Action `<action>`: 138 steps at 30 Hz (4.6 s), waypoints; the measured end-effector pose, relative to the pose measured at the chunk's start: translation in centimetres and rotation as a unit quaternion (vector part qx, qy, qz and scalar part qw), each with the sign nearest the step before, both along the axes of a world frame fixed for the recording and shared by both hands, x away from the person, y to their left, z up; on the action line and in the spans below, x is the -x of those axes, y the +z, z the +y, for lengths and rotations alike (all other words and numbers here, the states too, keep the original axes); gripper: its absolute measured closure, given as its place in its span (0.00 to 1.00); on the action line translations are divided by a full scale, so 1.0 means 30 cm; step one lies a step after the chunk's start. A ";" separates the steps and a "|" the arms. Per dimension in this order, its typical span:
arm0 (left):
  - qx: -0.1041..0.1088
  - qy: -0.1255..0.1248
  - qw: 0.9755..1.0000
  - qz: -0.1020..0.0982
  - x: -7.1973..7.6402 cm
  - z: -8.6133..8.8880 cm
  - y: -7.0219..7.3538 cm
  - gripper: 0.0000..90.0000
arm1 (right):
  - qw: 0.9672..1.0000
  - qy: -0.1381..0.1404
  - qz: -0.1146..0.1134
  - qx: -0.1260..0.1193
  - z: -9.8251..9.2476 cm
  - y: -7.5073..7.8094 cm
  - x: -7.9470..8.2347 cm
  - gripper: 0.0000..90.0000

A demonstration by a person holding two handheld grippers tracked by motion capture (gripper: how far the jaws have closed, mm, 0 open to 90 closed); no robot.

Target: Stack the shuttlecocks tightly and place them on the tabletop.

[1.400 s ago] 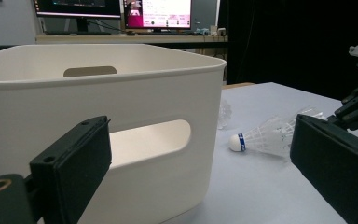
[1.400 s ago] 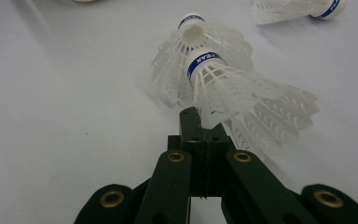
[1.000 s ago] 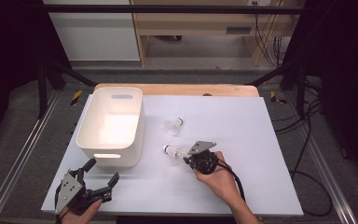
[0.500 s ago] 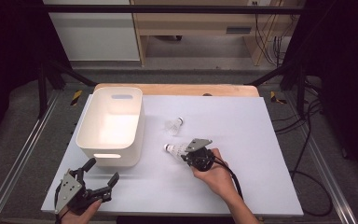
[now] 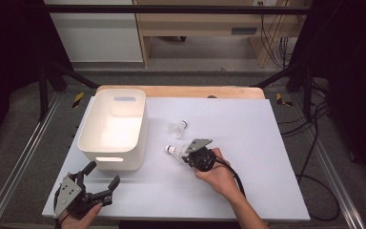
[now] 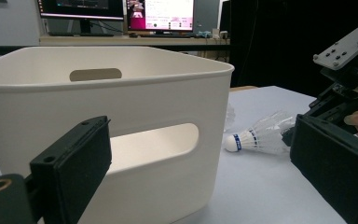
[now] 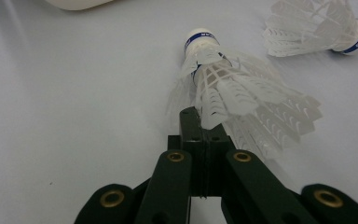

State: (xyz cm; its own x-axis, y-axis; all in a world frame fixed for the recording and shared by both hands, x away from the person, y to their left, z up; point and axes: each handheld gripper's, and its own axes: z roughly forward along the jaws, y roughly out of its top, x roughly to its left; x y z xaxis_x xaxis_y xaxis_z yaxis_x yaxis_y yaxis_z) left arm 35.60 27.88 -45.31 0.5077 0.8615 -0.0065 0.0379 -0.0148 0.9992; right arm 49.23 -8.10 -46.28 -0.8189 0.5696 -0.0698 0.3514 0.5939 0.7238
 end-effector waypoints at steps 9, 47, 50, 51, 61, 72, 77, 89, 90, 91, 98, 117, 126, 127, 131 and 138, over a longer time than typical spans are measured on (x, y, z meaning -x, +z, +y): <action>0.000 0.000 1.000 0.001 -0.001 -0.002 -0.001 0.06 | 1.000 0.000 -0.003 0.006 0.002 -0.004 -0.006 1.00; 0.001 0.001 1.000 0.009 -0.028 -0.007 -0.005 0.06 | 1.000 -0.024 -0.005 0.004 -0.029 0.009 0.005 0.69; 0.002 0.000 1.000 0.009 -0.029 -0.011 -0.004 0.06 | 1.000 -0.030 -0.004 -0.001 -0.035 0.011 0.010 0.66; 0.002 -0.001 1.000 0.009 -0.030 -0.013 -0.004 0.06 | 1.000 -0.030 -0.005 -0.001 -0.038 0.011 0.012 0.65; -0.010 -0.008 1.000 0.010 -0.025 -0.037 0.014 0.05 | 0.999 -0.041 -0.010 -0.006 -0.075 0.016 0.045 0.53; -0.011 -0.012 1.000 0.012 -0.027 -0.053 0.017 0.05 | 0.998 -0.059 -0.008 -0.012 -0.119 0.037 0.081 0.33; -0.010 -0.010 1.000 0.009 -0.023 -0.046 0.009 0.05 | 0.997 -0.068 -0.011 -0.016 -0.130 0.059 0.088 0.26; -0.009 -0.006 1.000 0.008 -0.024 -0.031 -0.003 0.05 | 0.995 -0.095 -0.029 -0.018 -0.126 0.160 0.059 0.19; -0.009 -0.006 1.000 0.008 -0.026 -0.030 -0.003 0.05 | 0.995 -0.093 -0.033 -0.016 -0.122 0.170 0.053 0.19; -0.008 -0.006 1.000 0.009 -0.027 -0.031 -0.003 0.05 | 0.995 -0.092 -0.036 -0.015 -0.117 0.178 0.047 0.18; -0.009 -0.008 1.000 0.007 -0.029 -0.033 -0.003 0.05 | 0.995 -0.094 -0.046 -0.007 -0.075 0.228 -0.012 0.15; -0.011 -0.007 1.000 0.004 -0.030 -0.027 -0.001 0.05 | 0.994 -0.107 -0.020 -0.005 0.002 0.258 -0.171 0.10; -0.014 -0.013 1.000 0.002 -0.028 -0.035 0.001 0.04 | 0.993 -0.112 -0.028 0.002 0.033 0.269 -0.220 0.11; -0.015 -0.013 1.000 0.002 -0.028 -0.036 0.002 0.04 | 0.993 -0.111 -0.027 0.004 0.036 0.268 -0.222 0.12; -0.015 -0.015 1.000 0.002 -0.027 -0.038 0.001 0.04 | 0.993 -0.112 -0.028 0.009 0.055 0.262 -0.236 0.13; -0.014 -0.014 1.000 0.002 -0.028 -0.035 0.001 0.04 | 0.992 -0.126 -0.023 0.016 0.081 0.221 -0.271 0.20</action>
